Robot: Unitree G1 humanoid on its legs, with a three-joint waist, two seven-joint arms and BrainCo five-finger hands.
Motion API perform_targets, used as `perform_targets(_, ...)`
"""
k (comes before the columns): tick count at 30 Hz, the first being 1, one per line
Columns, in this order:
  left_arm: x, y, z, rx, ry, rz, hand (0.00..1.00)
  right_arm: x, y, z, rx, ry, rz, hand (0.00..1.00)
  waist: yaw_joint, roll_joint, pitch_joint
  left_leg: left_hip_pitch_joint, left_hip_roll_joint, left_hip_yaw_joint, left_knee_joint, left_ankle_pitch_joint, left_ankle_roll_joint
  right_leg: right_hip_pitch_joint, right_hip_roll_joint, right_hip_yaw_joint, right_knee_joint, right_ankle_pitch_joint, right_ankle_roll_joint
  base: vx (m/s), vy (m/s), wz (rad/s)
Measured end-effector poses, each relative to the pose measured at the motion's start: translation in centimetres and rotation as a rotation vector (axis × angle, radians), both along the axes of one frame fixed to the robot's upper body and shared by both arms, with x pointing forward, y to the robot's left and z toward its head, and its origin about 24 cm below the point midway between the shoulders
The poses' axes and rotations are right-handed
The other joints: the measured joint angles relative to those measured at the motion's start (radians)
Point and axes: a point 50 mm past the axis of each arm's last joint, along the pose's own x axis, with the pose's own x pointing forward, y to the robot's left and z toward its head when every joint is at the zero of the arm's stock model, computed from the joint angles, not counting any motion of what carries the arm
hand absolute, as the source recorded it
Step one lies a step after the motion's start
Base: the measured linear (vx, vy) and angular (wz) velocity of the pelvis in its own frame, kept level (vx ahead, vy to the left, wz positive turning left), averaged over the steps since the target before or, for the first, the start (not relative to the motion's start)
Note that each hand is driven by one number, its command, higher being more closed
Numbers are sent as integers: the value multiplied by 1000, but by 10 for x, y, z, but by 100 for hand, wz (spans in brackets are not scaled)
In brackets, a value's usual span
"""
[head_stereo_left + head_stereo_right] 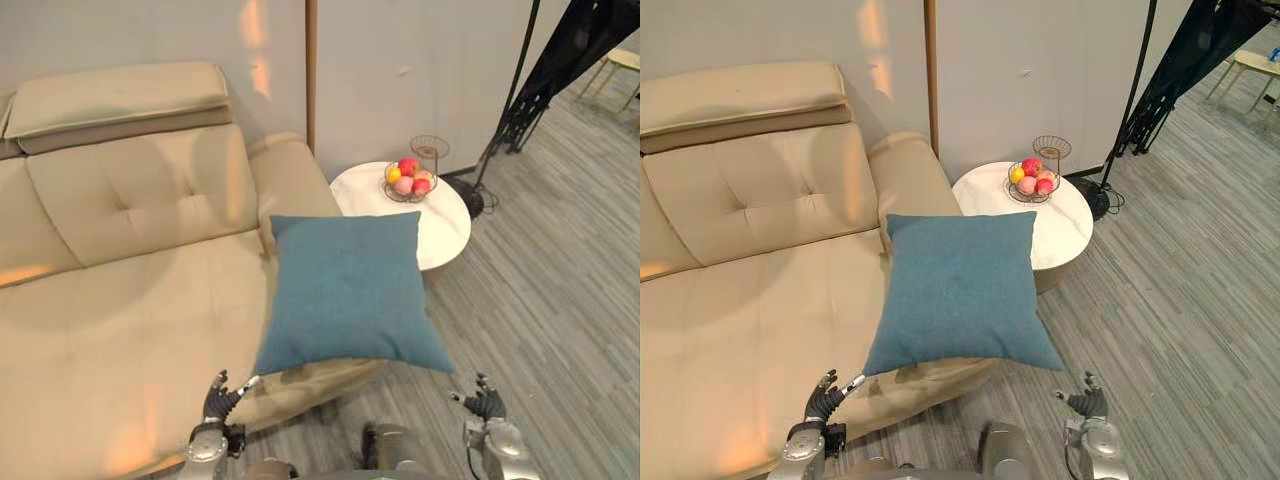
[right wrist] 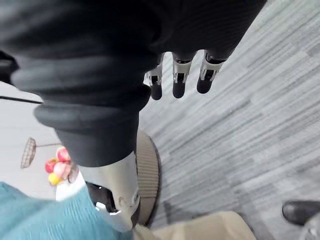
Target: Pick up cushions and gather them together orderly.
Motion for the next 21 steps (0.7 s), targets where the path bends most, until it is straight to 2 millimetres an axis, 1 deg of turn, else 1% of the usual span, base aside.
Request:
perform_targets(1,2,2,2,5,-10,6,0,7,-6,9,-29,-38,11,0,1,23,0,-1,14,0,-20,4,-10,1,20,-1,-28,9,-13,156,-120,-26)
perform_targets(3,3,8,3,9,-21,38,0,19,-10,28,-94,-115,55,0,-3,42,-2,7,30,-1,-68,20,-35,7,50,-3,-71,27,-24,148,-132,-21)
perform_targets(5,6,10,5,12,-32,43,0,23,-14,40,-130,-165,71,0,-7,42,-2,27,33,-4,-100,31,-51,24,64,-8,-95,31,-29,93,-72,-3)
perform_targets(7,9,10,8,12,-47,38,0,29,-19,58,-172,-240,80,0,-25,39,-3,41,34,-10,-128,44,-54,45,69,-20,-126,39,-30,59,-26,9)
perform_targets(9,14,9,11,13,-69,34,0,34,-19,65,-188,-279,99,0,-24,40,-4,36,34,-9,-145,59,-52,52,70,-17,-169,65,-25,0,0,0)
perform_targets(11,22,9,16,19,-97,19,0,40,-15,66,-181,-293,123,0,-20,40,-4,20,27,-10,-151,69,-48,55,65,-18,-210,92,-22,-6,41,2)
perform_targets(13,28,8,20,28,-117,-4,0,49,-3,66,-155,-303,186,0,-20,41,-3,0,19,-15,-151,80,-42,59,60,-20,-257,124,-19,-33,57,5)
perform_targets(15,43,0,27,27,-149,-50,0,70,19,71,-129,-340,283,0,-17,47,2,-32,4,-26,-150,98,-37,58,47,-22,-314,169,-17,-59,53,9)
perform_targets(16,47,-4,28,25,-159,-66,0,76,24,73,-122,-352,305,0,-17,51,4,-41,1,-29,-150,101,-33,54,44,-23,-322,178,-15,-86,38,10)
perform_targets(17,58,-12,33,22,-184,-104,0,91,35,78,-111,-380,351,0,-14,56,10,-65,-5,-31,-145,104,-28,36,42,-23,-327,189,-14,-120,13,6)
perform_targets(18,71,-23,40,16,-217,-147,0,107,49,83,-96,-407,394,0,0,63,20,-98,-6,-31,-135,104,-27,7,41,-22,-327,206,-16,-135,1,3)
perform_targets(19,77,-27,43,13,-231,-162,0,113,54,85,-88,-419,408,0,7,63,27,-111,-7,-31,-129,106,-25,-4,40,-22,-327,210,-17,-163,-22,7)
perform_targets(21,102,-43,57,4,-285,-210,0,141,85,94,-50,-459,476,0,9,61,72,-191,-3,-51,-70,104,-24,-51,27,-29,-326,235,-23,-217,-17,18)
